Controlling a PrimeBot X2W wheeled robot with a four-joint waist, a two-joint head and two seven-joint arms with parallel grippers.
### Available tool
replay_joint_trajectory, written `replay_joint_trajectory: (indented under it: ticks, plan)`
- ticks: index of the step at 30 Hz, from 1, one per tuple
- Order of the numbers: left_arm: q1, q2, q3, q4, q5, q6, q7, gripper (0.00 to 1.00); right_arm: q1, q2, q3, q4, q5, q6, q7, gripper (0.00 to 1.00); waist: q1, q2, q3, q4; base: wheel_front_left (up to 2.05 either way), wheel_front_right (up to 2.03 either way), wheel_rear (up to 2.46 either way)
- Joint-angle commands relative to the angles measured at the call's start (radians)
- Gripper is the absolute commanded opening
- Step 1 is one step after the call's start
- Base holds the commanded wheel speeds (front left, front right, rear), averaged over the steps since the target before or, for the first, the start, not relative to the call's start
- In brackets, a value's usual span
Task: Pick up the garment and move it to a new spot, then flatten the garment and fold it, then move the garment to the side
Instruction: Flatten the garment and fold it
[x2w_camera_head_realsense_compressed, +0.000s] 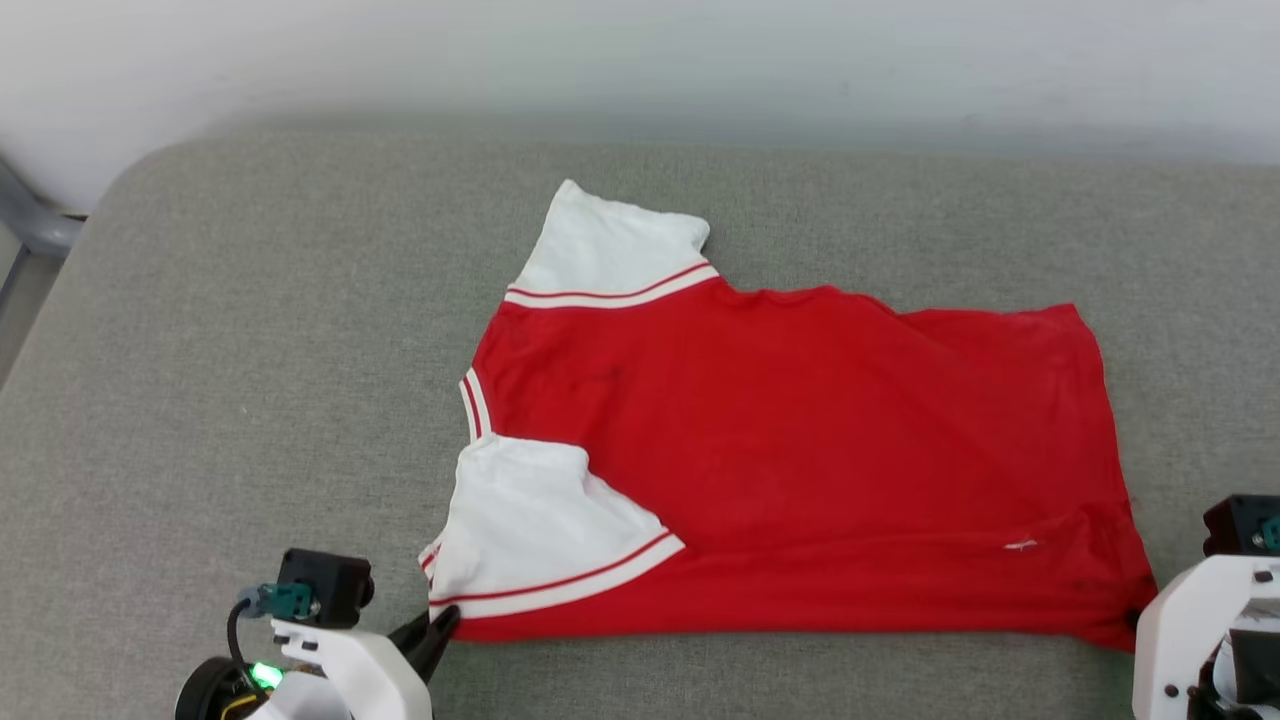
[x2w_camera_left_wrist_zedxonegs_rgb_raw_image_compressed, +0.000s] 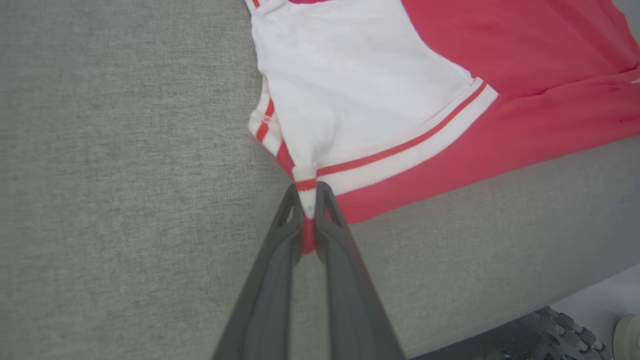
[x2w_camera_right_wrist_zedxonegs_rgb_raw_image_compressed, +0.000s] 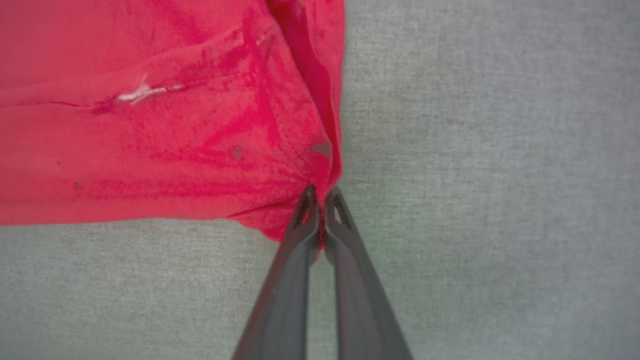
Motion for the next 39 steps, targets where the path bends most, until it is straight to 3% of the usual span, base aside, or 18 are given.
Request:
replay_joint_trajectory:
  ticks: [1, 14, 22, 23, 24, 25, 30, 39]
  plan:
    - [0.016, 0.006, -0.002, 0.002, -0.006, 0.005, 0.003, 0.00, 0.021, -0.008, -0.008, -0.011, 0.012, -0.002, 0.004, 0.00, 0.0000, 0.0000, -0.019, -0.006, 0.00, 0.00, 0.00]
    - [0.133, 0.012, -0.046, -0.001, -0.061, 0.007, 0.044, 0.00, 0.211, 0.022, -0.063, -0.145, 0.040, -0.002, 0.104, 0.00, 0.0000, 0.0000, -0.094, -0.018, 0.00, 0.00, 0.00]
    - [0.118, -0.013, -0.068, 0.069, -0.061, -0.026, 0.037, 0.00, 0.217, 0.034, -0.048, -0.113, 0.038, -0.002, 0.078, 0.00, 0.0000, 0.0000, -0.102, -0.032, 0.00, 0.00, 0.00]
    - [0.114, -0.016, -0.068, 0.075, -0.059, -0.028, 0.035, 0.25, 0.213, 0.029, -0.040, -0.111, 0.040, -0.002, 0.068, 0.73, 0.0000, 0.0000, -0.104, -0.033, 0.00, 0.00, 0.00]
    - [0.109, -0.017, -0.068, 0.080, -0.052, -0.029, 0.027, 0.91, 0.208, 0.026, -0.038, -0.104, 0.042, -0.002, 0.057, 1.00, 0.0000, 0.0000, -0.106, -0.034, 0.00, 0.00, 0.00]
    - [0.105, -0.019, -0.066, 0.086, -0.048, -0.029, 0.019, 1.00, 0.202, 0.023, -0.032, -0.100, 0.049, -0.002, 0.046, 1.00, 0.0000, 0.0000, -0.109, -0.035, 0.00, 0.00, 0.00]
    - [0.083, -0.029, -0.035, 0.088, -0.018, -0.028, -0.062, 1.00, 0.171, 0.001, -0.018, -0.113, 0.071, -0.002, -0.044, 1.00, 0.0000, 0.0000, -0.129, -0.036, 0.00, 0.00, 0.00]
    - [0.034, -0.076, 0.039, 0.068, 0.105, -0.054, -0.378, 1.00, 0.107, -0.028, 0.045, -0.158, 0.140, -0.002, -0.421, 1.00, 0.0000, 0.0000, -0.154, -0.038, 0.00, 0.00, 0.00]
